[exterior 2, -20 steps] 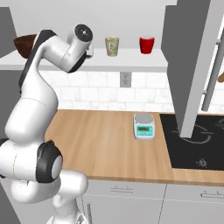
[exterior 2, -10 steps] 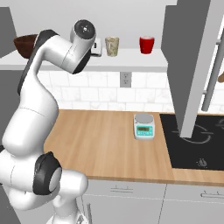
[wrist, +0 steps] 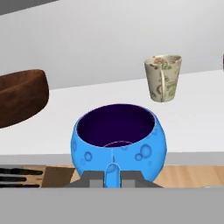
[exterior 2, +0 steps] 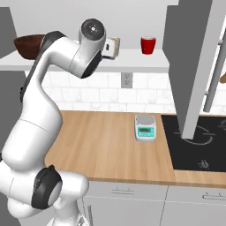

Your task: Gather all objects into one cabinet and sort the glasses and bowls to opposite sides.

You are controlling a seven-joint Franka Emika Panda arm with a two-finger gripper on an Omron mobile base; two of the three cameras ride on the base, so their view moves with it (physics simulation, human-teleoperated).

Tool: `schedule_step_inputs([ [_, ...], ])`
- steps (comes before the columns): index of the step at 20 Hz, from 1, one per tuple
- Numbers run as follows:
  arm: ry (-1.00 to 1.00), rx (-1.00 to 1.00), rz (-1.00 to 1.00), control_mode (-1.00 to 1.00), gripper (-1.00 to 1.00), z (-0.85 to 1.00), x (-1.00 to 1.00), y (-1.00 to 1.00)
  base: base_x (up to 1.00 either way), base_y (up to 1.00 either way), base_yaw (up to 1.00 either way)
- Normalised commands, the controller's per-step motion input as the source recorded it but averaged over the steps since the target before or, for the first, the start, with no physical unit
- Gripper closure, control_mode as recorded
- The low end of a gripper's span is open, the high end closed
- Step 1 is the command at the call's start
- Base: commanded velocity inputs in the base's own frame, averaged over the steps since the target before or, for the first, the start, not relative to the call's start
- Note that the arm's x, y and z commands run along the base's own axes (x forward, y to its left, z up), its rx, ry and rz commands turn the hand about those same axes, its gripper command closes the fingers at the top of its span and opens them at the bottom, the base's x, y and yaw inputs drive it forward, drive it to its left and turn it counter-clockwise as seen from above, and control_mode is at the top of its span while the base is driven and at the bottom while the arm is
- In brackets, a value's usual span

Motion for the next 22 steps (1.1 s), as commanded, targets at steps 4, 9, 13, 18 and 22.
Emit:
schedule_step_inputs([
  [4,0.0,0.0,-0.11,-1.0,1.0,0.0,0.0,-0.3,0.0,0.0,0.0],
  [9,-0.01,0.0,-0.12,-1.0,1.0,0.02,0.0,-0.37,0.0,0.0,0.0],
  [13,0.0,0.0,-0.11,-1.0,1.0,0.03,0.0,-0.45,0.0,0.0,0.0],
  [18,0.0,0.0,-0.09,-1.0,1.0,0.01,0.17,-0.35,0.0,0.0,0.0],
  [22,0.0,0.0,-0.06,-1.0,1.0,0.05,0.22,-0.24,0.0,0.0,0.0],
])
